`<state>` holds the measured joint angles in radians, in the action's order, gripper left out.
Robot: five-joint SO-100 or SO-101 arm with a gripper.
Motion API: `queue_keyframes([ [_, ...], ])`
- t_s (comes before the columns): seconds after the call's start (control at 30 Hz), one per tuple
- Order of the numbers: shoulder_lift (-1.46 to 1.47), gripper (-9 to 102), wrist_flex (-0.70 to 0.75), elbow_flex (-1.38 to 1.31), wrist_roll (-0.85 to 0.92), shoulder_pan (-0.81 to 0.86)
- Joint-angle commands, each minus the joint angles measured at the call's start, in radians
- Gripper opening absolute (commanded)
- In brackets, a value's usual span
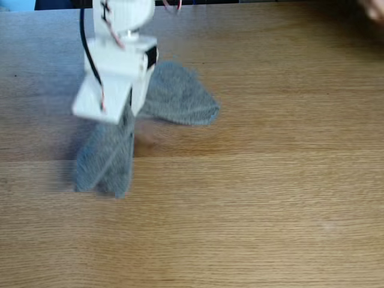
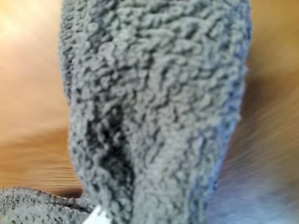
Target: Clean the area in front of the robot
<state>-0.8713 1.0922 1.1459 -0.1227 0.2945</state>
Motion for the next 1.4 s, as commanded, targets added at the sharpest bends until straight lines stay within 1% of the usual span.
queue_keyframes([
  [0.0,0.158,0,-0.083,-0.110,0.055,0.061],
  [0.1,0.272,0,-0.193,-0.110,0.129,0.106],
  [0.17,0.324,0,-0.206,-0.110,0.167,0.124],
  [0.23,0.341,0,-0.155,-0.109,0.176,0.130],
  [0.33,0.319,0,-0.014,-0.109,0.149,0.109],
  [0.43,0.268,0,0.147,-0.107,0.104,0.057],
  [0.53,0.207,0,0.276,-0.095,0.058,-0.006],
  [0.6,0.152,0,0.318,-0.043,0.041,-0.051],
  [0.67,0.080,0,0.318,0.052,0.031,-0.097],
  [0.77,-0.044,0,0.250,0.250,0.015,-0.169],
  [0.93,-0.230,0,0.063,0.614,-0.002,-0.278],
  [1.07,-0.390,0,-0.072,0.847,-0.023,-0.339],
  [1.13,-0.477,0,-0.110,0.934,-0.023,-0.353],
  [1.27,-0.626,0,-0.123,1.022,-0.060,-0.376],
  [1.37,-0.696,0,-0.224,1.078,-0.112,-0.388],
])
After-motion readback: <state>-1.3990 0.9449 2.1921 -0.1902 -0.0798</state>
